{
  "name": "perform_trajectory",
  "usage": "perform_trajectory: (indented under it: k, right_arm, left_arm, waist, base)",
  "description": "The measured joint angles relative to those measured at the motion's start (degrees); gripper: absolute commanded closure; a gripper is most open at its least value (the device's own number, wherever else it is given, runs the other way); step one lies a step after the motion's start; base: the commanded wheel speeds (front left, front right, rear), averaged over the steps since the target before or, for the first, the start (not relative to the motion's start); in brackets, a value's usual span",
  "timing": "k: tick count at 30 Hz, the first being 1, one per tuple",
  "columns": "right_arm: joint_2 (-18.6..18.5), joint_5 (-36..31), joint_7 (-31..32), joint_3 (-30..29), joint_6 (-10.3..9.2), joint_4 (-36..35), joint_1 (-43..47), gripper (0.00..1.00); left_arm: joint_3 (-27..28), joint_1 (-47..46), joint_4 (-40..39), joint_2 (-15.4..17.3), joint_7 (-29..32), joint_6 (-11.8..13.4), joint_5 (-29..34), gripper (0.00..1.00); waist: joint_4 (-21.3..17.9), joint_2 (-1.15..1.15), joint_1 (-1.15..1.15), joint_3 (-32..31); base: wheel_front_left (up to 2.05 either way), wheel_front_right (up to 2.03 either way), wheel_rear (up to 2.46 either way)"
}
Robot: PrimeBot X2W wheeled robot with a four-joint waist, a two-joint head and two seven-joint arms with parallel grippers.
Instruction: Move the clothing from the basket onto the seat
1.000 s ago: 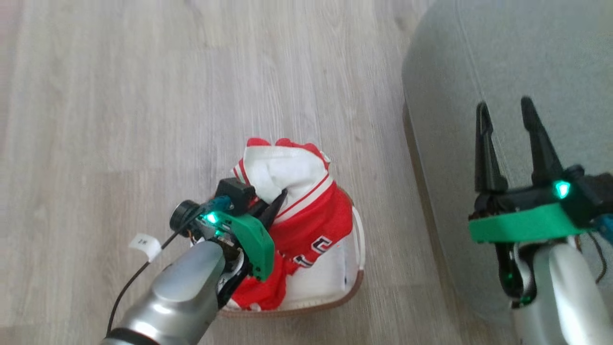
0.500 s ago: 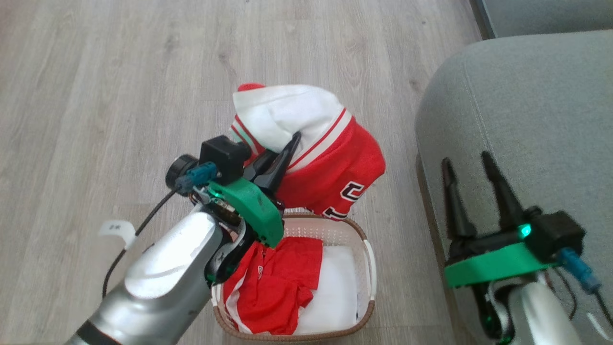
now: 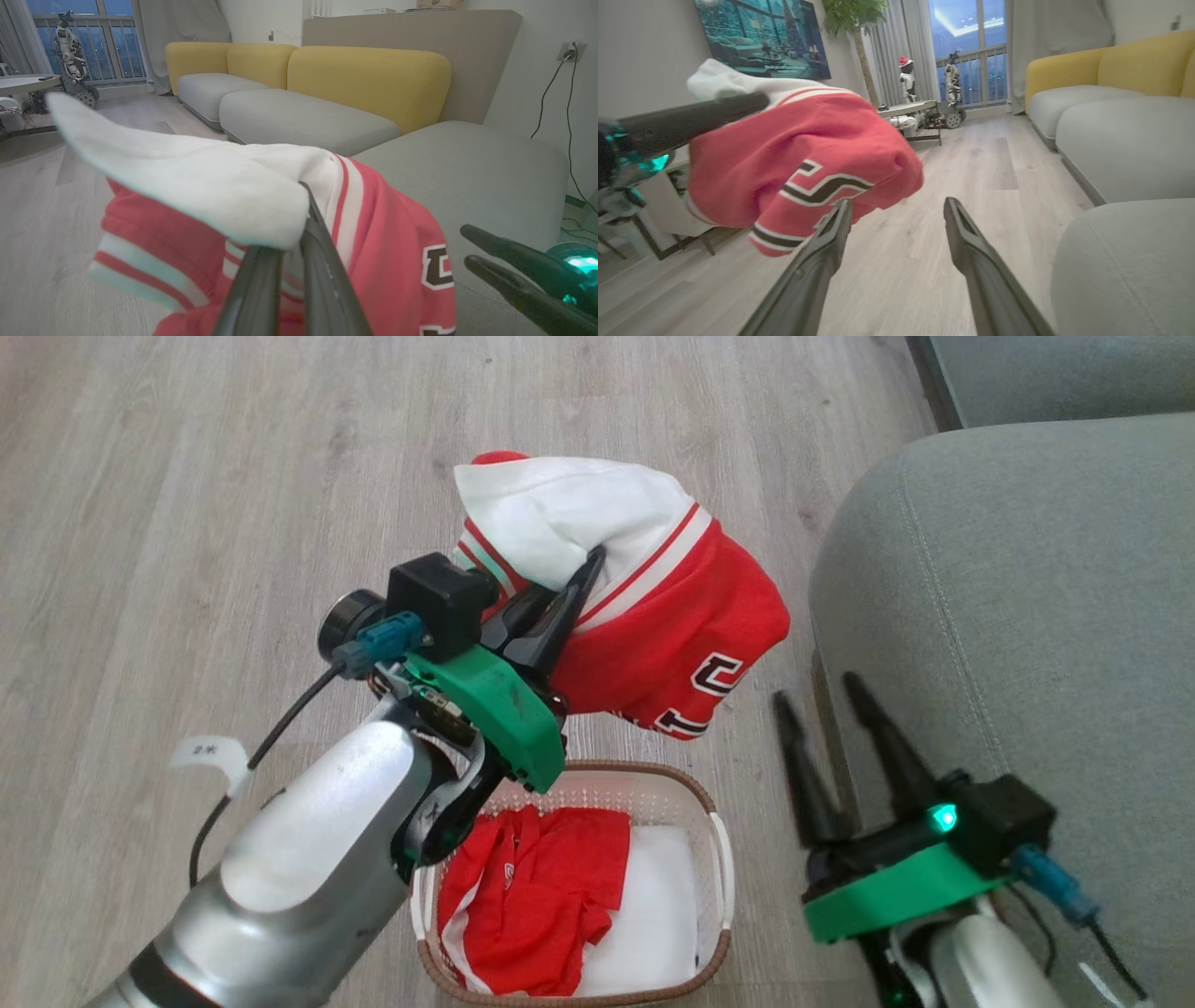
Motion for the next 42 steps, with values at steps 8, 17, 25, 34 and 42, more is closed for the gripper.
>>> perform_trajectory:
  k: [8, 17, 25, 34, 42]
  right_arm:
    - [-2.9, 8.8, 0.0, 8.1, 0.00, -0.8, -0.2, 0.00]
    - [-4.6, 19.3, 0.0, 13.9, 0.00, 1.5, -4.3, 0.00]
    - [-4.2, 26.0, 1.0, 18.6, 0.00, 10.7, -12.7, 0.00]
    - [-3.3, 33.0, 1.1, 22.7, 0.00, 18.6, -19.8, 0.00]
    - [-3.2, 33.1, 0.4, 23.3, 0.00, 19.2, -22.6, 1.00]
  left_arm:
    - [-0.3, 0.0, 0.1, 0.1, 0.2, 0.0, 0.0, 1.00]
    - [-1.6, -0.1, 0.7, -0.5, 0.2, -0.1, 0.0, 1.00]
    - [-3.3, -0.6, 0.9, -2.1, -0.1, -0.9, 0.0, 1.00]
    - [-3.9, -0.6, 1.8, -3.0, -0.4, -1.5, 0.0, 1.00]
    - [-4.6, -0.6, 2.5, -3.4, -0.4, -1.6, -0.5, 1.00]
  waist:
    - [0.1, 0.00, 0.00, 0.4]
    - [1.3, 0.00, 0.00, 0.8]
    - [2.9, 0.00, 0.00, 1.3]
    - [4.2, 0.00, 0.00, 1.2]
    - [4.5, 0.00, 0.00, 1.7]
  base:
    - [0.00, 0.00, 0.00]
    - [0.00, 0.00, 0.00]
    - [0.00, 0.00, 0.00]
    - [0.00, 0.00, 0.00]
    - [0.00, 0.00, 0.00]
